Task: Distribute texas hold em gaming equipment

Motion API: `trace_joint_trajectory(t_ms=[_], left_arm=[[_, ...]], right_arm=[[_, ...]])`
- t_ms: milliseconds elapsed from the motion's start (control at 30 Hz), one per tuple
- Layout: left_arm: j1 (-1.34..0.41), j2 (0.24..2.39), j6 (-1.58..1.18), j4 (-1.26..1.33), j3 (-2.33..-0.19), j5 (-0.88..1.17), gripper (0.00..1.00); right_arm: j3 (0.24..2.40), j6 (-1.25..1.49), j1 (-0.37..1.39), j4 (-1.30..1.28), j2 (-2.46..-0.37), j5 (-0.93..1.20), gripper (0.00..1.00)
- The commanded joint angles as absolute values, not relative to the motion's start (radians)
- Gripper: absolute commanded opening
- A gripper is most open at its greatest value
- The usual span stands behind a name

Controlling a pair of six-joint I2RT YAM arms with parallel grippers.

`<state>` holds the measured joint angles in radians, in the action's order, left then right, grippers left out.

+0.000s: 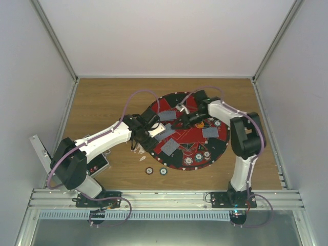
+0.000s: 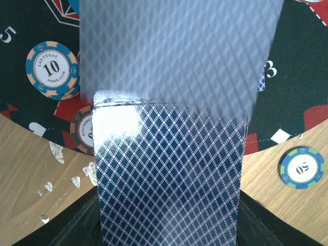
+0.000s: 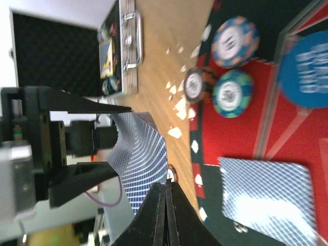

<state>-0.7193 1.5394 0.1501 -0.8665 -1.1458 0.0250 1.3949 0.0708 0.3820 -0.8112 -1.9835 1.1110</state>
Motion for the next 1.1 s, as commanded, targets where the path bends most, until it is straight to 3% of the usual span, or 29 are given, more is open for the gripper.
trace_joint_trajectory(t_ms=[0, 400, 767, 1067], left_arm=[[-0.723, 1.508, 0.158, -0.838, -1.146, 0.018, 0.57], [-0.723, 1.511, 0.156, -0.841, -1.144, 0.011, 0.57], [-0.723, 1.518, 0.157, -0.841, -1.147, 0.014, 0.57], [-0.723, 1.518, 0.156, -0.841, -1.147, 0.009, 0.57]], right_arm=[[1.286, 0.172, 0.227, -0.676, -1.859, 1.072, 0.01], [0.993, 0.189, -0.219, -0.638, -1.692, 0.860, 0.00], [0.967, 0.180, -0.310, -0.653, -1.718, 0.760, 0.01], [1.004, 0.211, -0.329, -0.684, -1.686, 0.626, 0.37]])
